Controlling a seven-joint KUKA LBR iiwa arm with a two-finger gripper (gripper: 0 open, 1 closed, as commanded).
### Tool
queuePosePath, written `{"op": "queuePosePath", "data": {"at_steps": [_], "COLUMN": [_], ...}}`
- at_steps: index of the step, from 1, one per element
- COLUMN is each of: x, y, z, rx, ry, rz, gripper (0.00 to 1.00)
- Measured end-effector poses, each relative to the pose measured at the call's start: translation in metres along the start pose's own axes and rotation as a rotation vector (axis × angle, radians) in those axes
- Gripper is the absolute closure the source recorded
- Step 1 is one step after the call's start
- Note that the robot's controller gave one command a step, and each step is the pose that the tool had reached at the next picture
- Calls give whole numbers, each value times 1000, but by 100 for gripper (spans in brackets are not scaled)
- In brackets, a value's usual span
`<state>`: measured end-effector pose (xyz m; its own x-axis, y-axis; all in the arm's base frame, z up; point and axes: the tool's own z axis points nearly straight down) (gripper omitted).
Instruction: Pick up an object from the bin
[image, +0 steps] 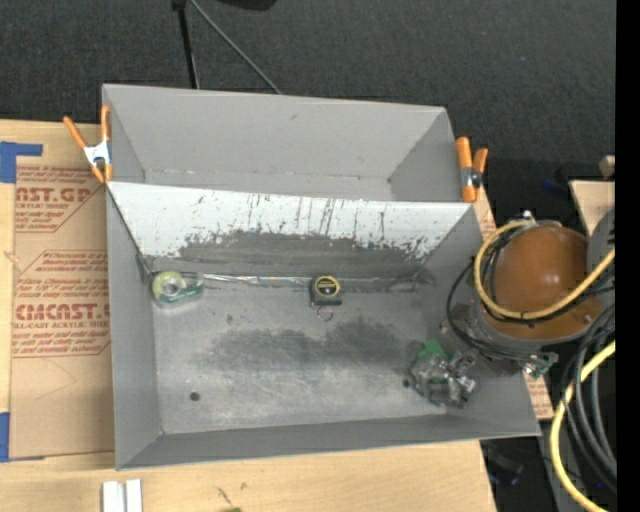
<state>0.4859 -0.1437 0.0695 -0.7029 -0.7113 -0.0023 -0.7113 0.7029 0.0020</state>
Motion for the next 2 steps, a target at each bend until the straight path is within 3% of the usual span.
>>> {"op": "queuePosePath", "data": {"at_steps": [1, 2], "x": [-4, -31], "y": [2, -22], "z": [0, -19], "rx": [-4, -17], "ry": [-7, -15], "rz": [0, -261], "gripper": [0, 0]}}
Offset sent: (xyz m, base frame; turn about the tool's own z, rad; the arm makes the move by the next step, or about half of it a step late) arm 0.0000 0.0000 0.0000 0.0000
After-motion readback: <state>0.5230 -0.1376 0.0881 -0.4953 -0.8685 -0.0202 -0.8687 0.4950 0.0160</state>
